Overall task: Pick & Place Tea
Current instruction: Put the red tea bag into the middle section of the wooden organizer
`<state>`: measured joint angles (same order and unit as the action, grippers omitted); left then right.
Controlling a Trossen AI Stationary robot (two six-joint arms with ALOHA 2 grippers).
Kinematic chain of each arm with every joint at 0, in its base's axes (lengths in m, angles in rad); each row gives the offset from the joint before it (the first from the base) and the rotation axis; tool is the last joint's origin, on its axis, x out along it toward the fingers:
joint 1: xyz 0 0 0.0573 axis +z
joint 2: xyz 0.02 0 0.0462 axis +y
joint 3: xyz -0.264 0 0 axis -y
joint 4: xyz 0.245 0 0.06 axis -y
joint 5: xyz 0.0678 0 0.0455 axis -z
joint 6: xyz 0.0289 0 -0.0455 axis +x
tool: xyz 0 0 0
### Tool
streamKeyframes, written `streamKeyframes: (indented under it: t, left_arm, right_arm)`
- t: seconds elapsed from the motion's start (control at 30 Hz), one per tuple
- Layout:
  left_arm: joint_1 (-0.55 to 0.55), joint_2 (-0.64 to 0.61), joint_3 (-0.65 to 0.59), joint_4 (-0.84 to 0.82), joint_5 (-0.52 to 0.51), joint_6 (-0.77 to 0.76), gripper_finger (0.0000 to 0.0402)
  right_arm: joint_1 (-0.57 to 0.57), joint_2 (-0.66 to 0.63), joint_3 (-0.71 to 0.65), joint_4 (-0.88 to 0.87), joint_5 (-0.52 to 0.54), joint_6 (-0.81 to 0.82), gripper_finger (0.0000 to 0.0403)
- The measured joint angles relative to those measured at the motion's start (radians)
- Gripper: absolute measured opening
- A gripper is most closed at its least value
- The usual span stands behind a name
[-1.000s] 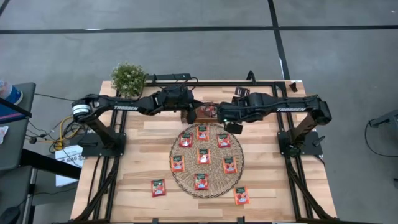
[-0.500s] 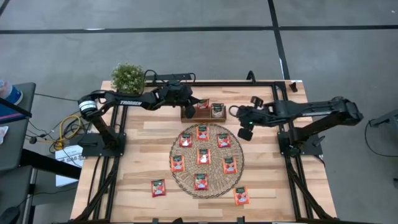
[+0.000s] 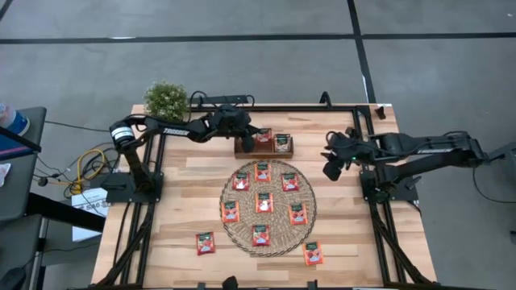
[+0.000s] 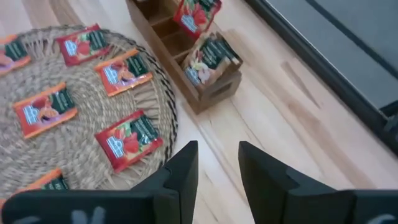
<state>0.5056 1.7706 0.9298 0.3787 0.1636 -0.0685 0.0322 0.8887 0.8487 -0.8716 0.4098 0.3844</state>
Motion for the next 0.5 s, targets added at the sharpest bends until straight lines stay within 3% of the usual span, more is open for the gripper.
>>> streamKeyframes:
  t: [0.23, 0.5]
  left_arm:
    - [0.005, 0.000, 0.000, -0.009, 0.005, 0.006, 0.0000]
    - [0.006, 0.048, -0.001, 0.026, 0.011, 0.006, 0.0000]
  right_arm:
    - [0.000, -0.071, -0.035, 0.024, 0.009, 0.011, 0.0107]
    - [-0.001, -0.067, -0.037, 0.036, 0.011, 0.000, 0.0107]
